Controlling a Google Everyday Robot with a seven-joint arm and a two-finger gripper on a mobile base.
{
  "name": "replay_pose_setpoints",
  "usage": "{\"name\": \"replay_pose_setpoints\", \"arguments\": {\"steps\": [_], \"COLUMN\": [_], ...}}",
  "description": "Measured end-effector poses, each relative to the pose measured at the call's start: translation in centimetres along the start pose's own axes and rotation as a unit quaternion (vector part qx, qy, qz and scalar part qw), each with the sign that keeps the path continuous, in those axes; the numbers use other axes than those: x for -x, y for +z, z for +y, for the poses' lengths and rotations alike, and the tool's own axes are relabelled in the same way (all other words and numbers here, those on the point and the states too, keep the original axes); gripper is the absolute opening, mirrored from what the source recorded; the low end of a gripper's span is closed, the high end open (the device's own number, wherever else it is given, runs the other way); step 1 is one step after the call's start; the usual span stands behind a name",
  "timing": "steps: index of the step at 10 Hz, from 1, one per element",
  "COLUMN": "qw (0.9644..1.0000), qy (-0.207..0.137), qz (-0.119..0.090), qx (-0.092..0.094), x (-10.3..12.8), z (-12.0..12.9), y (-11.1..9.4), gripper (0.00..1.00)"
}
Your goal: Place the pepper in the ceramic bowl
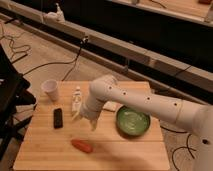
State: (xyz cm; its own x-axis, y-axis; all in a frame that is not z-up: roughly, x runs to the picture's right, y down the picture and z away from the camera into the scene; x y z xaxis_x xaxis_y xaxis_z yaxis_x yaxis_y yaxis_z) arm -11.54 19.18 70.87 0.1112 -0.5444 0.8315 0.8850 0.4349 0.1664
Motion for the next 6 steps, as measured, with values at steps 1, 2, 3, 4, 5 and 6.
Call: {"name": "replay_pose_setpoints", "arguments": {"steps": [1, 2, 3, 4, 5, 6], "qw": [0.9998, 0.9997, 0.9997, 0.9997, 0.9997, 0.9996], "qy": [-0.015, -0.017, -0.016, -0.016, -0.017, -0.022], "qz": [-0.014, -0.016, -0.016, -0.016, -0.016, -0.018], "qx": [-0.003, -0.003, -0.003, -0.003, -0.003, 0.001], "x": [1.25, 1.42, 1.37, 1.39, 1.41, 1.39], "z": [-0.47, -0.46, -0.35, -0.39, -0.39, -0.42], "y": [0.51, 0.56, 0.48, 0.49, 0.51, 0.64], "gripper": [0.67, 0.67, 0.67, 0.67, 0.67, 0.67]}}
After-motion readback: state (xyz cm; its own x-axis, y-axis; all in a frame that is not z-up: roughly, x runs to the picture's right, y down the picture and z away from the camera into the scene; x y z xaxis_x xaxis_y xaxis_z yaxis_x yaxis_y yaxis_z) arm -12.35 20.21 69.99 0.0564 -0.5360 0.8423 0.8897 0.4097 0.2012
